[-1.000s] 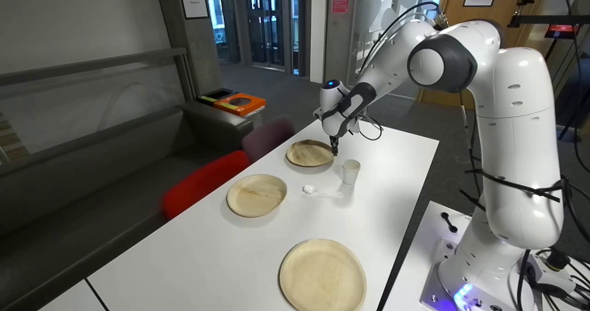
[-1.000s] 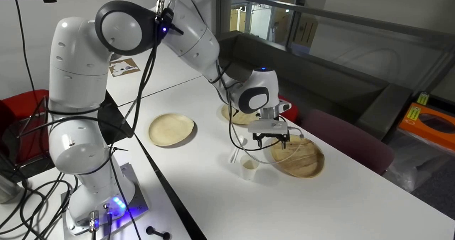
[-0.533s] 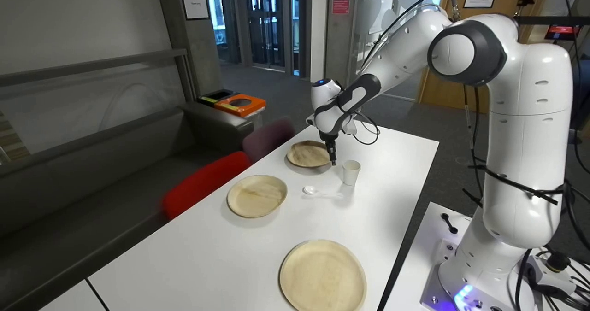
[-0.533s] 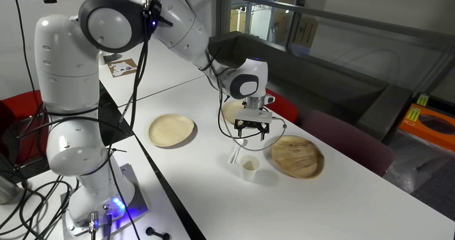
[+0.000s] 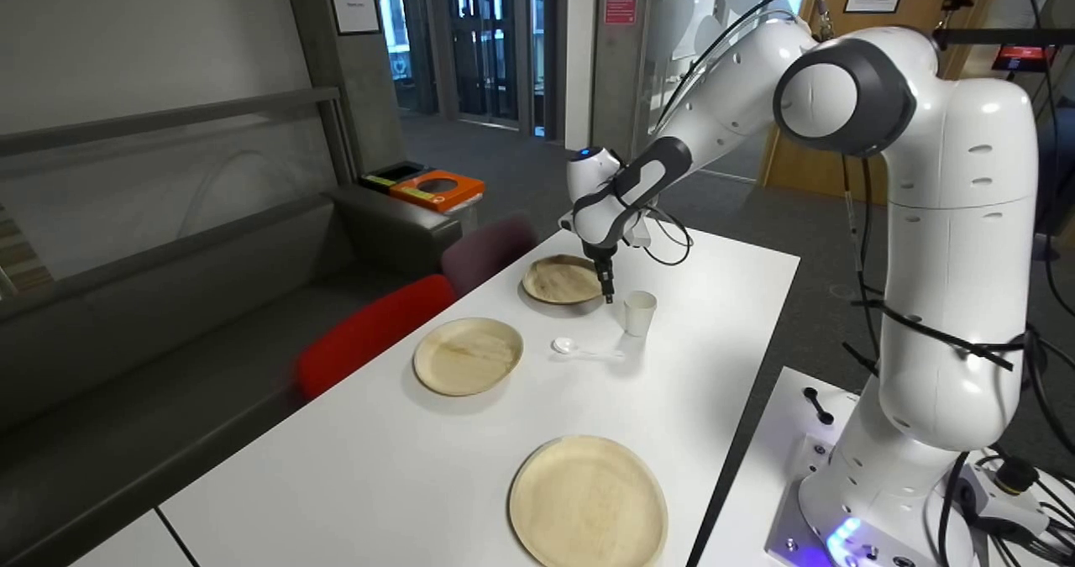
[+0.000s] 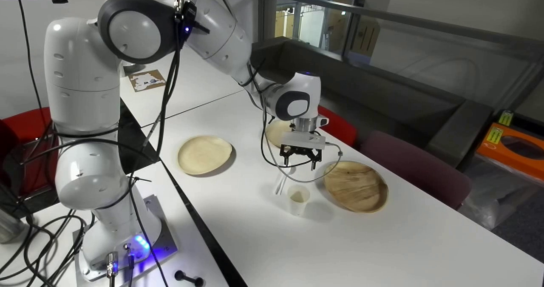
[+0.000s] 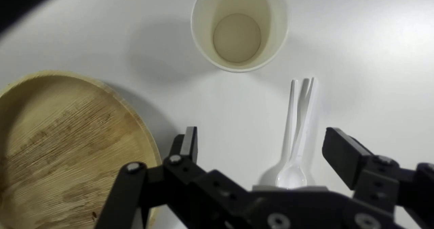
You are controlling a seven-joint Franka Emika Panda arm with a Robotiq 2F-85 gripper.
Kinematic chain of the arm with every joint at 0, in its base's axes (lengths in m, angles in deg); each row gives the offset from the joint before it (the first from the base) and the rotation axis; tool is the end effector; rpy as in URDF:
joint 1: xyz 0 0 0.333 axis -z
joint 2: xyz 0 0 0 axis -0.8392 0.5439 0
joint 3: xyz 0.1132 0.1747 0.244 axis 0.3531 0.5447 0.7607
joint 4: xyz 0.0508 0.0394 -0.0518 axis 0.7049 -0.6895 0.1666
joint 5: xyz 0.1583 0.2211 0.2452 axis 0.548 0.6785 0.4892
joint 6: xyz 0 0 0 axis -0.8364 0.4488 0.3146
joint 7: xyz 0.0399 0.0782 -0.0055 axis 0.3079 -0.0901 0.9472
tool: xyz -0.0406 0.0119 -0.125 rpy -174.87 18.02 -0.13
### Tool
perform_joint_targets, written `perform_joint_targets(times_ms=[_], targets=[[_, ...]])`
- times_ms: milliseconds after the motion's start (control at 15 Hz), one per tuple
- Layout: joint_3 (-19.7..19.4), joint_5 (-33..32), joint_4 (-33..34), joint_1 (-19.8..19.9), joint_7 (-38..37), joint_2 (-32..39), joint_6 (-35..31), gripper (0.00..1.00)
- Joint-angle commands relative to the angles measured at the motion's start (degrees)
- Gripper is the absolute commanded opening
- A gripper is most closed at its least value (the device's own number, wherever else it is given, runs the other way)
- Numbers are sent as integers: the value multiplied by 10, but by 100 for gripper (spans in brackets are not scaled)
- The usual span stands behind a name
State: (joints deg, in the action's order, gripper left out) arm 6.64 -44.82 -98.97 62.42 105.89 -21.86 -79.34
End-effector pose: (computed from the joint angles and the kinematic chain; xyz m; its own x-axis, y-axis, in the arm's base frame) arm 0.5422 -0.1374 0.2642 0.7736 0.6048 -0.1891 0.6265 -0.7747 0.0854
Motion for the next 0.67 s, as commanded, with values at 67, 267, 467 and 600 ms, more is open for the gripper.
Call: perform_joint_targets(times_ms=[67,267,467,600], targets=[[19,-7,1,16,-5,2,2,100],[5,-37,-21,4,-81,-8,-32,100],[3,-66,-43,0,-153,-15,-65,100],[5,-84,-59,-1,-177,-19,-81,100]])
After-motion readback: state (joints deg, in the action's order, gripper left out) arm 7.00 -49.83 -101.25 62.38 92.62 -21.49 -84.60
